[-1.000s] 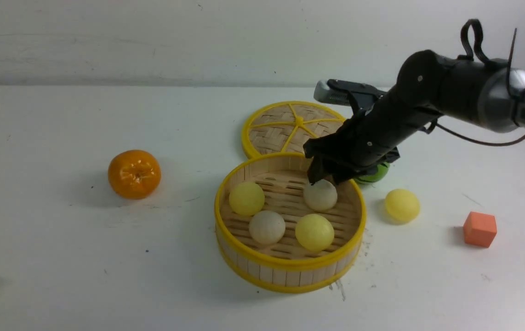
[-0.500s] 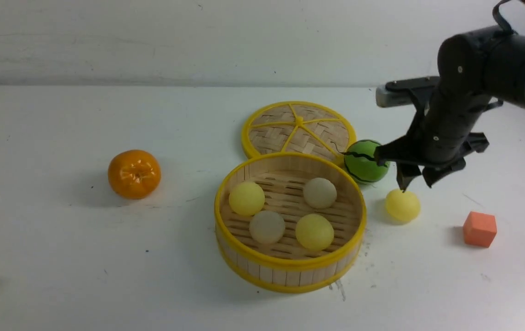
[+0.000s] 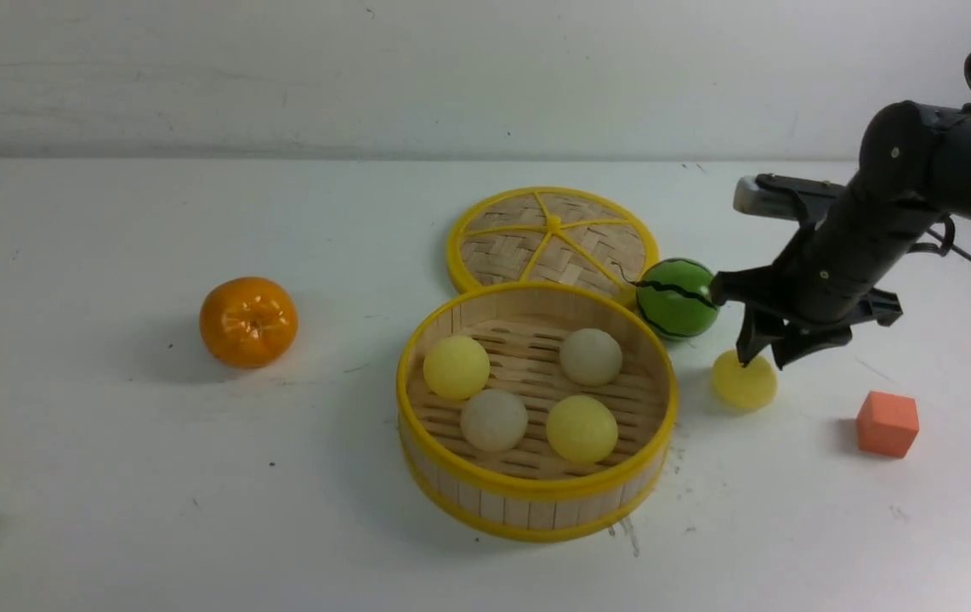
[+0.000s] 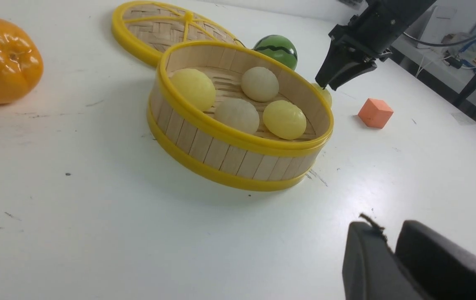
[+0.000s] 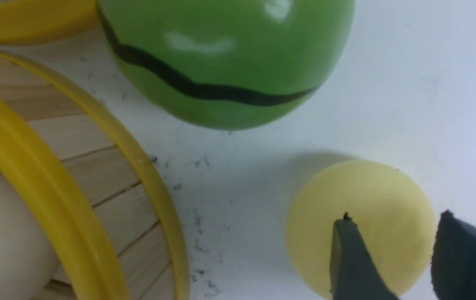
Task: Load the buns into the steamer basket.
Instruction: Use the right arm to grab a steamed stuffed bun, then use the right arm to put the steamed stuffed bun into the steamer
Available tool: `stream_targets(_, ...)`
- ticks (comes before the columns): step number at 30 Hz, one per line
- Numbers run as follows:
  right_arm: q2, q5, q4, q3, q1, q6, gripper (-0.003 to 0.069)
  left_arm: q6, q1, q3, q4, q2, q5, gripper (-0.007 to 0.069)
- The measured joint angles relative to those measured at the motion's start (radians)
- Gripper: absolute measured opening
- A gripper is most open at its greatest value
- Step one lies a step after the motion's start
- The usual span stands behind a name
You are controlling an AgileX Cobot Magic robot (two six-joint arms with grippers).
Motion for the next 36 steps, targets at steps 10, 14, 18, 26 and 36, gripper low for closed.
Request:
stream_targets(10,0.026,0.006,0.046,0.000,0.000,-0.044,0.0225,0.000,0.000,0.000,0.000,0.000,0.000,0.0113)
stream_targets(14,0.031,0.003,0.048,0.000,0.000,-0.048,0.0185,0.000,0.000,0.000,0.000,0.000,0.000,0.0118)
stream_targets(18,0.031,0.000,0.044,0.000,0.000,-0.054,0.0121,0.000,0.000,0.000,0.000,0.000,0.000,0.0121)
stream_targets(26,0.004,0.033,0.021,-0.010,0.000,-0.132,-0.0001,0.000,0.000,0.000,0.000,0.000,0.000,0.0130)
stream_targets(36,-0.169,0.068,0.185,-0.100,0.172,-0.204,0.0002,0.000,0.000,0.000,0.000,0.000,0.000,0.0133)
